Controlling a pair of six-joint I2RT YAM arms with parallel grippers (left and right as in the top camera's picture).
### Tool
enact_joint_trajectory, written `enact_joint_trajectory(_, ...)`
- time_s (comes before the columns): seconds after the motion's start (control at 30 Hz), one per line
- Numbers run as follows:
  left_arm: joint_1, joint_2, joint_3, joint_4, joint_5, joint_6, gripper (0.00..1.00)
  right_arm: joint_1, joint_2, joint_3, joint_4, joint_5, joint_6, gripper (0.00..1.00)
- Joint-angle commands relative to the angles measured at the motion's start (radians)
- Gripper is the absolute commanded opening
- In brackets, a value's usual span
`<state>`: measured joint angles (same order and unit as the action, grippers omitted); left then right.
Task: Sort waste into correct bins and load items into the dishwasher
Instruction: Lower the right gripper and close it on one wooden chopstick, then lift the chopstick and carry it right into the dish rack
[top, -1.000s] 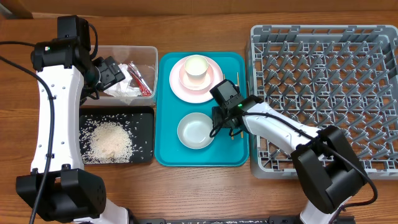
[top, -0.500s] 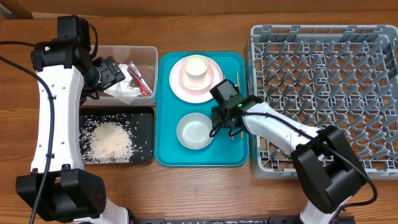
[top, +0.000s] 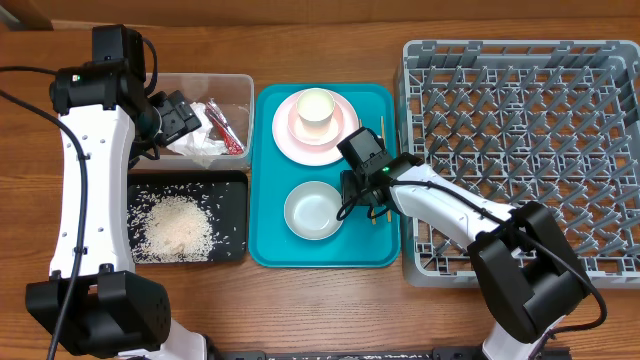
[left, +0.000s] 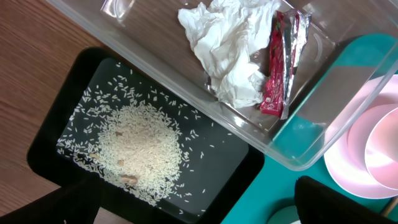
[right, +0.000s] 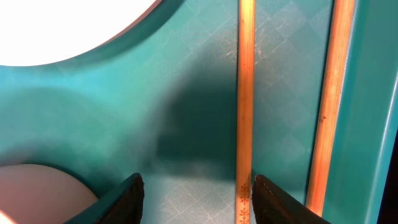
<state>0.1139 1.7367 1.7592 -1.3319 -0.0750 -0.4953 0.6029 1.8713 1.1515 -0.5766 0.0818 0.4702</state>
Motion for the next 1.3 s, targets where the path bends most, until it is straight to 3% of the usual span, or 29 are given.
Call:
enact_joint_trajectory(0.0,0.003,-0.003,0.022,0.001,-0.003,0.001,1.00,-0.003,0.004,-0.001,0.008,-0.001,-0.001,0.58)
enact_joint_trajectory(0.33,0.003,-0.003,0.022,0.001,-0.003,0.001,1.00,-0.055,0.022,-0.002,0.026,-0.063,-0.002,0.58)
enact_joint_trajectory(0.5,0.003,-0.003,0.022,0.001,-0.003,0.001,1.00,-0.048,0.022,-0.002,0.027,-0.058,0.000,0.37)
enact_joint_trajectory(0.57,0.003,-0.003,0.022,0.001,-0.003,0.001,1.00,-0.046,0.022,-0.002,0.029,-0.058,0.000,0.34)
enact_joint_trajectory(1.27,0.003,-0.003,0.022,0.001,-0.003,0.001,1.00,-0.046,0.022,-0.002,0.026,-0.077,0.005,0.38)
